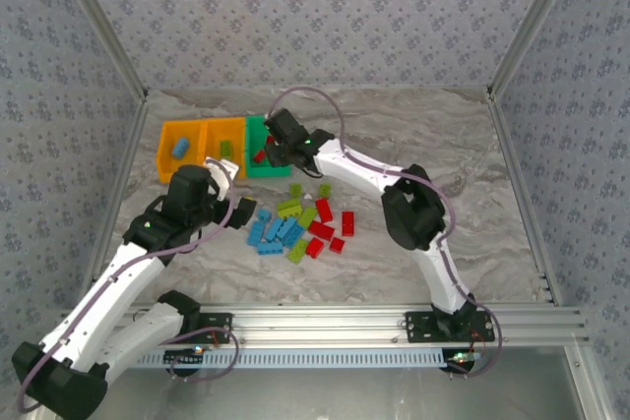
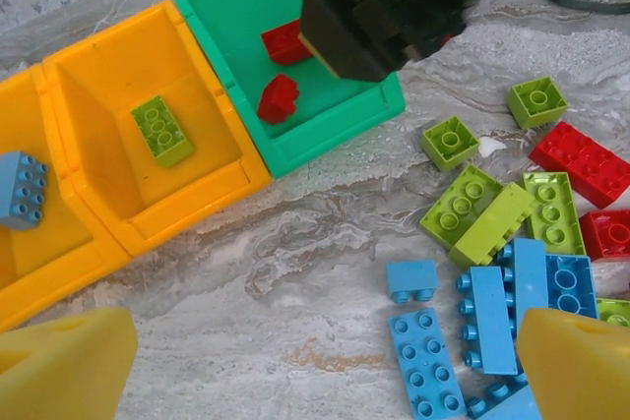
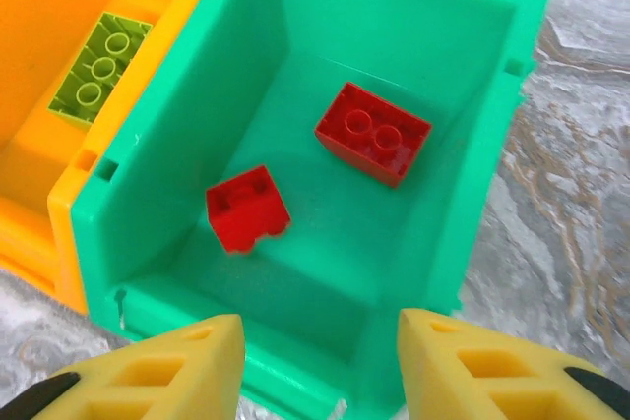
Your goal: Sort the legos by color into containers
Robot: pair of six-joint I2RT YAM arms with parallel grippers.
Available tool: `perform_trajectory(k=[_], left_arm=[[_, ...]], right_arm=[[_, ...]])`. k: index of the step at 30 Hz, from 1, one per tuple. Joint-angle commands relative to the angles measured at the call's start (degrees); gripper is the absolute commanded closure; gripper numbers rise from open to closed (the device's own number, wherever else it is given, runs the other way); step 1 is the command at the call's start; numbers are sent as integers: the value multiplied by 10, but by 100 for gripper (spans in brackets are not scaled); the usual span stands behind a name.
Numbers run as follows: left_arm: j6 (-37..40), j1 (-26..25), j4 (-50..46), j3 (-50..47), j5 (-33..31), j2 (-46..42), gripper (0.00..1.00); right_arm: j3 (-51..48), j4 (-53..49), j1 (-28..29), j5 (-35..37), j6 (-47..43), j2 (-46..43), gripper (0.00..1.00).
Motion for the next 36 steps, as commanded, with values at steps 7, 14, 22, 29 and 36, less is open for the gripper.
perform_trajectory(k=[7, 14, 22, 29, 36], left_arm=[[-221, 3, -21, 56, 39, 150, 6], [-214, -5, 38, 52, 89, 280, 22], [-212, -12, 74, 58, 68, 396, 30], [-213, -13, 82, 53, 71, 438, 38], [-221, -13, 95, 43, 65, 435, 62]], right_arm=[[-266, -18, -26, -115, 19, -325, 43], [-363, -81, -30, -143, 33, -429, 26], [-366, -74, -39, -148, 49, -425, 15], [-368, -64, -51, -135, 69, -418, 14], [-365, -64, -53, -141, 78, -416, 14]])
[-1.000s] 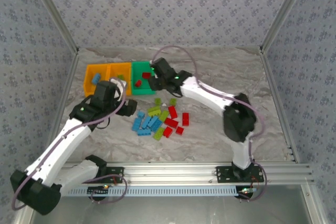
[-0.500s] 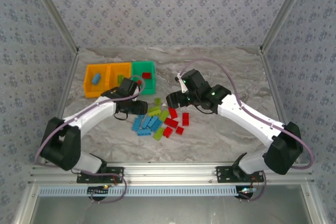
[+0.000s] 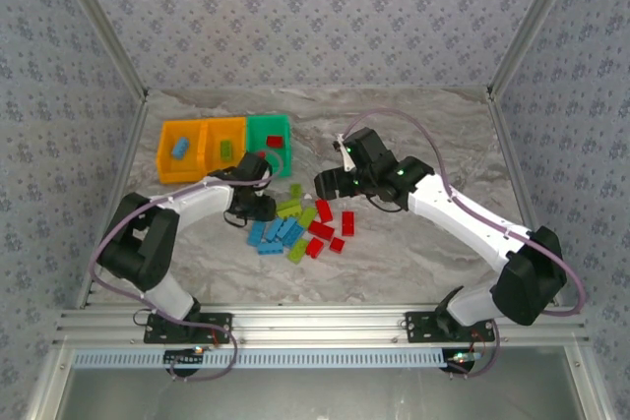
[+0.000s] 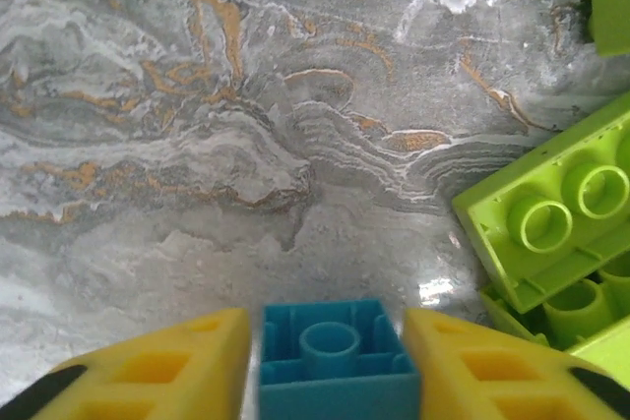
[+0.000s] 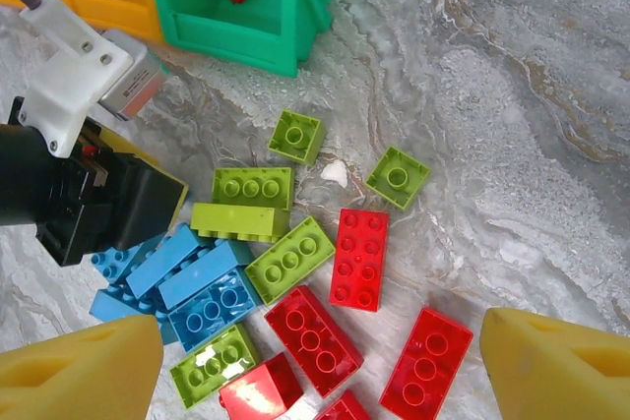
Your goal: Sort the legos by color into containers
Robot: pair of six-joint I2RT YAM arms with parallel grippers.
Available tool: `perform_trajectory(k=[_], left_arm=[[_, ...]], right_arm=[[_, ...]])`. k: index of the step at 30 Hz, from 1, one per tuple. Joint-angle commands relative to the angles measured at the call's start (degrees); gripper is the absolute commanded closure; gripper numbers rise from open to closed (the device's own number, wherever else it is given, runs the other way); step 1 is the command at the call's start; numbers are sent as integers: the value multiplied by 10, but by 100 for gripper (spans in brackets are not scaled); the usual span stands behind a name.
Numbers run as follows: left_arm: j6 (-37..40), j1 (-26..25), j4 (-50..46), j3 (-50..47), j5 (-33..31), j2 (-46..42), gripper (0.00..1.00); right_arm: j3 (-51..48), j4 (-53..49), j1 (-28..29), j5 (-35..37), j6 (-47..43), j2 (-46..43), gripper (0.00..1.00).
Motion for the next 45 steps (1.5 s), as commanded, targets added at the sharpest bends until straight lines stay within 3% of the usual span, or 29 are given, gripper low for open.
perform_trajectory(k=[1, 6, 12, 19, 26, 30, 36, 39, 42, 45], left_arm=[[-9, -2, 8, -5, -6, -16, 64], [-5, 26, -8, 5, -110, -129, 68], [-15, 169, 14, 59, -173, -176, 67], [-23, 260, 71, 168, -213, -18, 67], [-43, 327, 79, 274, -132, 148, 64], [-29, 329, 74, 297, -122, 172, 55], [-35, 330, 79, 262, -116, 114, 47], [-61, 330, 79, 222, -87, 34, 48], [-87, 310, 100, 154, -39, -98, 48], [-46, 237, 81, 114, -49, -231, 48]], right_arm=[[5, -2, -1, -5, 12, 1, 14], [7, -2, -1, -12, 11, -7, 14], [-21, 24, -3, -15, 6, -16, 13], [-22, -6, -9, -27, -7, -41, 13], [-68, -23, -10, -7, 6, -102, 13], [-99, -21, -15, 7, 18, -130, 13], [-124, 4, -32, 13, 45, -131, 12], [-124, 22, -42, 22, 66, -108, 12], [-112, 24, -53, 15, 79, -62, 12], [-83, 13, -59, 5, 84, 2, 13]])
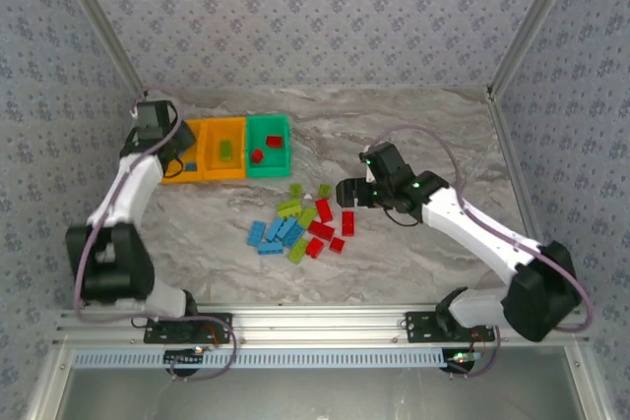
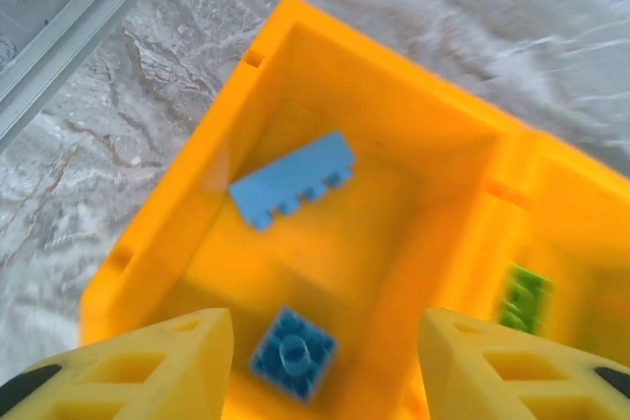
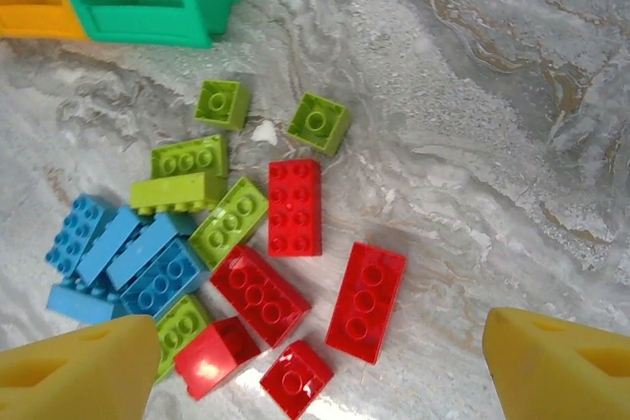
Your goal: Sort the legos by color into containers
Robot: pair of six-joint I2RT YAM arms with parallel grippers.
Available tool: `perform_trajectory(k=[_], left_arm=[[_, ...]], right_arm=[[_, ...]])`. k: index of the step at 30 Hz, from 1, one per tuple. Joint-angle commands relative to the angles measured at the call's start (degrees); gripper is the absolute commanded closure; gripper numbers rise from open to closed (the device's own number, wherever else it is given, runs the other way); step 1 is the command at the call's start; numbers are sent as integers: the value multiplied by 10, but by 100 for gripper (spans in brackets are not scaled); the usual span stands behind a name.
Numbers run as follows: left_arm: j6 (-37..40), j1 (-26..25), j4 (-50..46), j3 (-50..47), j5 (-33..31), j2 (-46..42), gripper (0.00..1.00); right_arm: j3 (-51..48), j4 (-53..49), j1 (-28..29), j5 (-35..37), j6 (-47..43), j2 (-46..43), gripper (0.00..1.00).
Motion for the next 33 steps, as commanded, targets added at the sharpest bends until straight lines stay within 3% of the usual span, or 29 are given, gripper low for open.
perform_trajectory(k=[1, 5, 8, 12, 14, 18, 23, 33], left_arm=[[35, -81, -9, -21, 18, -133, 48], [149, -160, -90, -35, 42, -237, 46], [224, -186, -167, -39, 75, -281, 31], [312, -190, -234, -57, 145, -310, 18], [337, -191, -218, -91, 167, -325, 1], [319, -191, -182, -121, 190, -328, 1], [348, -192, -188, -132, 290, -312, 1], [356, -193, -182, -158, 250, -317, 1]], right_arm=[[35, -7, -6, -3, 24, 61, 13], [57, -21, -2, 2, 47, 132, 16], [53, -28, 13, 16, 59, 160, 15], [35, -27, 32, 15, 73, 186, 17], [28, -26, 41, 12, 81, 199, 25], [19, -23, 52, 28, 100, 207, 41], [31, -30, 54, 37, 102, 200, 58], [102, -80, 58, 100, 45, 147, 62]])
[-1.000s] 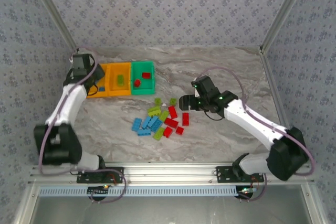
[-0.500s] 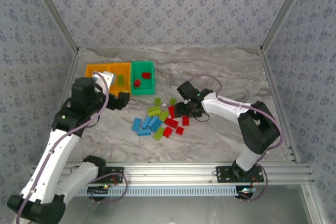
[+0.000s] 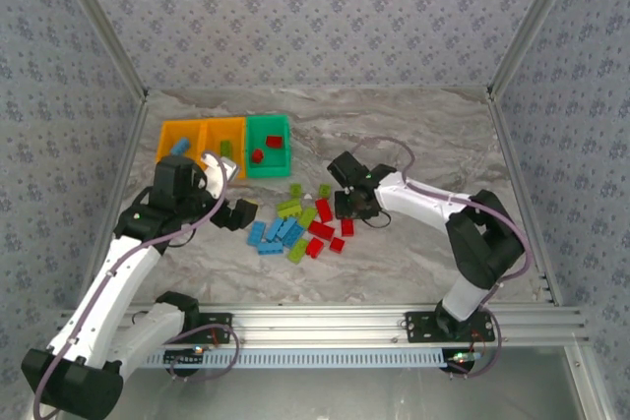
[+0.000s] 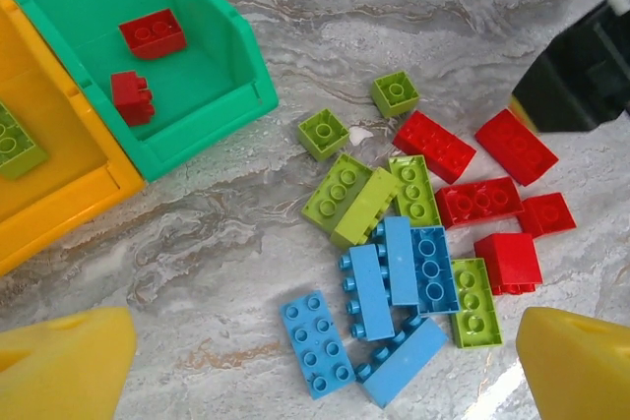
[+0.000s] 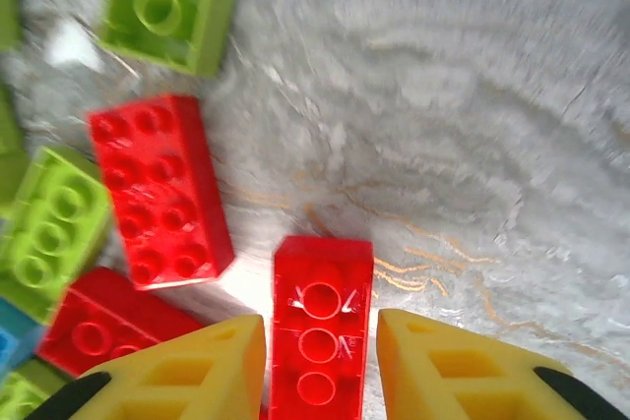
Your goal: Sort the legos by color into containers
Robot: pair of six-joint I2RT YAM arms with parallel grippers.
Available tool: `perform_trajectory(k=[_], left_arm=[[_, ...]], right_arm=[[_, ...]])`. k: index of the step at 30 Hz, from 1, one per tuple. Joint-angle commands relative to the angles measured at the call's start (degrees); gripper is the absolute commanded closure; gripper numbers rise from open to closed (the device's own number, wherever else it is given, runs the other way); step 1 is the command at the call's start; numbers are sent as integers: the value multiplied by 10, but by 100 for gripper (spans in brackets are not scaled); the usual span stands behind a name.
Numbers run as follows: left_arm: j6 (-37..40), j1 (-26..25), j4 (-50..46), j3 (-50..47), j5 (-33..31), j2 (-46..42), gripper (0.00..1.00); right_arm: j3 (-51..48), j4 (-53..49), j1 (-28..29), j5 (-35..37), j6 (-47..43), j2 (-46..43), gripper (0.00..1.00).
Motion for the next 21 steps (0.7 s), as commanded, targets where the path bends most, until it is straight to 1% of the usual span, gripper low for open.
perform_trajectory(k=[1, 2, 3, 5, 6, 7, 10, 11, 14, 18, 21], left_arm=[[10, -2, 13, -5, -9, -11, 1], [11, -2, 13, -6, -15, -12, 1], [10, -2, 13, -7, -19, -13, 1], [8, -2, 13, -7, -23, -13, 1], [8, -2, 13, -8, -24, -13, 1], [7, -2, 13, -8, -24, -12, 1], [5, -2, 16, -10, -27, -11, 1], [5, -2, 16, -9, -26, -10, 1], [5, -2, 16, -7, -17, -8, 1], [14, -2, 14, -9, 24, -7, 1], [16, -4, 15, -10, 31, -8, 1]], right_arm=[[47, -20, 8, 35, -28, -32, 60], [55, -20, 9, 34, -30, -33, 57], [62, -25, 11, 35, -30, -30, 51], [65, -48, 11, 52, -17, -19, 26], [59, -53, 12, 55, -10, -14, 22], [47, -53, 12, 51, -2, -8, 20], [4, -37, 14, 23, 12, 9, 14], [-1, -34, 15, 16, 25, 17, 14], [-16, -28, 22, 11, 36, 43, 23], [-27, -14, 25, 3, 40, 64, 45], [-21, -13, 25, 7, 37, 59, 60]])
